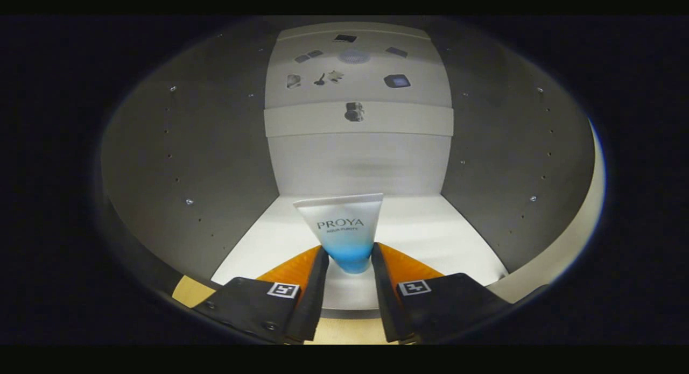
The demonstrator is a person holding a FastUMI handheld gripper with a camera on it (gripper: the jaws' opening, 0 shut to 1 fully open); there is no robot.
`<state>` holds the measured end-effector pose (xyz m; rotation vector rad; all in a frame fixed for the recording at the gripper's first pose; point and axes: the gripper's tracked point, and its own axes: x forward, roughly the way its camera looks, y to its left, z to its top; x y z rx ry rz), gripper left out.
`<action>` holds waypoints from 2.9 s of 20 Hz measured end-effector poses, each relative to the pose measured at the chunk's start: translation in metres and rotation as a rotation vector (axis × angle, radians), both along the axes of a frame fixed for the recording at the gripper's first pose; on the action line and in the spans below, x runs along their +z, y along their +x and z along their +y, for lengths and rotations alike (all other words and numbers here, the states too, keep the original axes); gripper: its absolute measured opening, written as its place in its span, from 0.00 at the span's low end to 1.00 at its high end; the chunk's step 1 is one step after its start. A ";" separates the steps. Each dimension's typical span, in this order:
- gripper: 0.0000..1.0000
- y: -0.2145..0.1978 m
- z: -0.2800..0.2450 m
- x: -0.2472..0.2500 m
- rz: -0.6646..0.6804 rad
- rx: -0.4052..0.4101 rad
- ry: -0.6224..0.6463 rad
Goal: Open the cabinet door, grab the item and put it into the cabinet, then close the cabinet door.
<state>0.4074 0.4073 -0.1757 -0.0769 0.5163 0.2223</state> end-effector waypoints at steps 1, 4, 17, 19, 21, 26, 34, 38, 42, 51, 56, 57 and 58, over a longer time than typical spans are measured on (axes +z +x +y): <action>0.54 0.000 -0.001 0.000 -0.001 -0.005 -0.003; 0.59 -0.001 -0.003 0.001 -0.004 -0.003 0.000; 0.89 -0.086 0.003 0.097 -0.208 0.077 0.024; 0.89 -0.117 0.001 0.121 -0.260 0.096 0.034; 0.88 -0.150 -0.004 0.142 -0.309 0.111 0.035; 0.88 -0.227 -0.024 0.177 -0.392 0.122 0.028; 0.93 -0.347 -0.084 0.185 -0.375 0.175 0.066; 0.93 -0.400 -0.127 0.178 -0.343 0.198 0.084; 0.93 -0.438 -0.182 0.179 -0.358 0.130 0.096; 0.93 -0.393 -0.331 0.198 -0.444 -0.215 -0.010; 0.94 -0.350 -0.346 0.206 -0.456 -0.213 0.002; 0.93 -0.343 -0.343 0.205 -0.455 -0.207 0.002; 0.93 -0.339 -0.341 0.205 -0.452 -0.199 0.003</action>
